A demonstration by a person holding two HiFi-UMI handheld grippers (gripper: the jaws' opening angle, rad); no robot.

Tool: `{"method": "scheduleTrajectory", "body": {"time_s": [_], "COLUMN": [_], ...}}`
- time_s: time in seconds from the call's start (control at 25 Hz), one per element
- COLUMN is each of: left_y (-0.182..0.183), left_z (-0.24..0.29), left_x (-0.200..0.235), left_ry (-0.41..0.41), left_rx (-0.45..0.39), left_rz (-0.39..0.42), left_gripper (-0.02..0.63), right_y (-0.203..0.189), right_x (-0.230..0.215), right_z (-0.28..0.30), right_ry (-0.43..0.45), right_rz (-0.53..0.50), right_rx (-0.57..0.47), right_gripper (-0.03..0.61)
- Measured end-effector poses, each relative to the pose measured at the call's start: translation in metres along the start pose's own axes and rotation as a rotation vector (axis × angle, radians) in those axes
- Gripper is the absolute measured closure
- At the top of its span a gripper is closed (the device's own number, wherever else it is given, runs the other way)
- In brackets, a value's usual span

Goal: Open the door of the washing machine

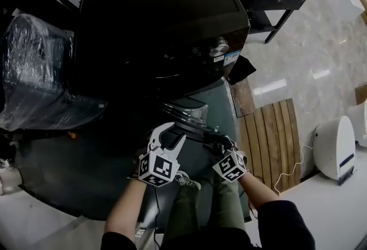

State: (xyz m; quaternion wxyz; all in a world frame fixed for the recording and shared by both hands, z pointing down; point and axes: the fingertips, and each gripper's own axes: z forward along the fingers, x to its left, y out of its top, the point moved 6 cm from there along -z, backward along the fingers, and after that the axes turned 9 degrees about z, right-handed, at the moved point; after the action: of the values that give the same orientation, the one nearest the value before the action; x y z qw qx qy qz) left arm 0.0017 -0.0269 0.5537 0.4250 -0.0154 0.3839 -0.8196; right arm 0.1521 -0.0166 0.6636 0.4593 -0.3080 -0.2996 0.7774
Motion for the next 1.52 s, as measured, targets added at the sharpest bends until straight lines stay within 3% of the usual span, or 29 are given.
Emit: {"method": "scheduleTrajectory", "body": {"time_s": [0.36, 0.56, 0.64, 0.96, 1.28, 1.52], "left_y": [-0.046, -0.068, -0.076, -0.116, -0.168, -0.214], "left_z": [-0.039, -0.060, -0.068, -0.094, -0.138, -0.174], "left_x": [-0.023, -0.029, -0.031, -0.022, -0.009, 0.014], "left_ry": [0.078, 0.135, 0.148, 0.249, 0.342, 0.455], "left_rx": [0.004, 0.010, 0.008, -0.031, -0.043, -0.074], "left_rz": [-0.200, -0.278, -0.306, -0.488, -0.539, -0.623], "left_gripper": [0.439, 0.473, 0.474, 0.469, 0.500, 0.512], "right_y": [-0.020, -0.017, -0.012, 0.031, 0.085, 0.113], "right_x": [0.077, 0.106, 0.115, 0.110, 0.131, 0.161], "right_z": [0.006, 0.005, 0.002, 0.013, 0.048, 0.072], "right_ry": [0.096, 0.197, 0.245, 0.205, 0.239, 0.289], "right_rz": [0.066, 0.115, 0.114, 0.097, 0.052, 0.027], "right_rx": [0.052, 0.060, 0.051, -0.006, -0.065, -0.078], "right_gripper": [0.417, 0.321, 0.324, 0.354, 0.360, 0.360]}}
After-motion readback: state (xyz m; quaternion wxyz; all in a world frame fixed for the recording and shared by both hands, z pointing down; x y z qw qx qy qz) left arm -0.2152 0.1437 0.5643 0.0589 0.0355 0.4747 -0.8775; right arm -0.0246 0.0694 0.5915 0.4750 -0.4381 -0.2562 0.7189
